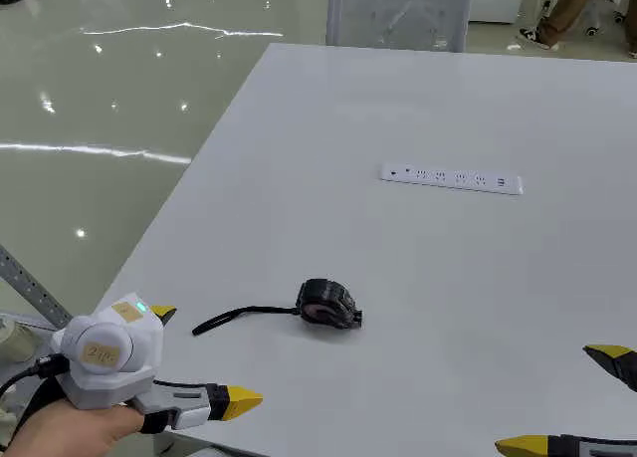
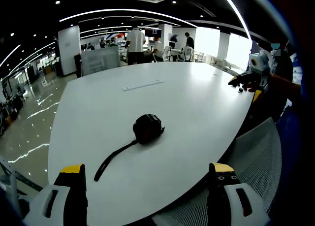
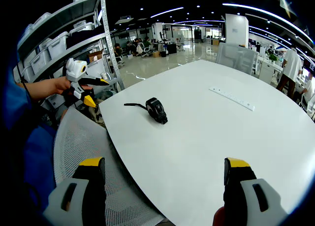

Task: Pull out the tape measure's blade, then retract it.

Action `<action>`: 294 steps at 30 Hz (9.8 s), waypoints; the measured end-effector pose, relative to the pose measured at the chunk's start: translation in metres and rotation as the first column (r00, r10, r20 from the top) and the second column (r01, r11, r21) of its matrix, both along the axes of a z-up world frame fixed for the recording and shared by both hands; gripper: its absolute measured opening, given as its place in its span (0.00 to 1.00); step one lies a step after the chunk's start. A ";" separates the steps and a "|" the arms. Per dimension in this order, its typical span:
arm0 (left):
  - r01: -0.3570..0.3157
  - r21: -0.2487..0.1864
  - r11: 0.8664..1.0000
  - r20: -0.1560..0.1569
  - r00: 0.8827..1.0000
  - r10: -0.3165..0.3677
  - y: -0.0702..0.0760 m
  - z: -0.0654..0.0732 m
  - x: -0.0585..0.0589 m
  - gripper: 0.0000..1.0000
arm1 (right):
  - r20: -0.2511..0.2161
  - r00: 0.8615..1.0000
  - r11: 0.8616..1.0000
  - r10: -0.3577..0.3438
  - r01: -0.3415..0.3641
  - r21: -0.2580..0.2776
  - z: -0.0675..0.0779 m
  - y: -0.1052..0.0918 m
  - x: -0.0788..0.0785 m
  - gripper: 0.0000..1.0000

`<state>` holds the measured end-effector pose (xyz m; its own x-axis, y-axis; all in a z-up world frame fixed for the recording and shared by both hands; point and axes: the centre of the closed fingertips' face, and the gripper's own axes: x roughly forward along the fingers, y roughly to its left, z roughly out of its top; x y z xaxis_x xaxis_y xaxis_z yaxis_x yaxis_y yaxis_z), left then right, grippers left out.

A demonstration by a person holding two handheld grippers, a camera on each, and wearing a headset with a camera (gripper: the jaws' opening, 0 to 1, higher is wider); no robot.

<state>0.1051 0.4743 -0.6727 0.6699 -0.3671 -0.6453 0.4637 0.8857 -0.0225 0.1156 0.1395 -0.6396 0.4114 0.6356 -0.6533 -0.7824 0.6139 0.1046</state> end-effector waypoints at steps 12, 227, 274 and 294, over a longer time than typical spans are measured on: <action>0.011 -0.009 1.000 -0.004 1.000 -0.011 0.002 -0.004 0.004 1.00 | -0.007 1.000 1.000 -0.005 0.005 0.009 -0.001 0.001 0.007 0.97; 0.746 0.253 0.616 -0.189 0.662 -0.725 -0.110 -0.108 0.150 0.30 | 0.008 0.769 0.758 0.640 -0.629 -0.170 -0.186 0.183 0.134 0.10; 0.761 0.255 0.596 -0.217 0.646 -0.732 -0.111 -0.107 0.151 0.29 | -0.053 0.808 0.787 0.587 -0.585 -0.196 -0.179 0.091 0.141 0.10; 0.763 0.260 0.592 -0.222 0.643 -0.733 -0.112 -0.108 0.150 0.29 | -0.065 0.821 0.795 0.568 -0.567 -0.216 -0.182 0.061 0.146 0.10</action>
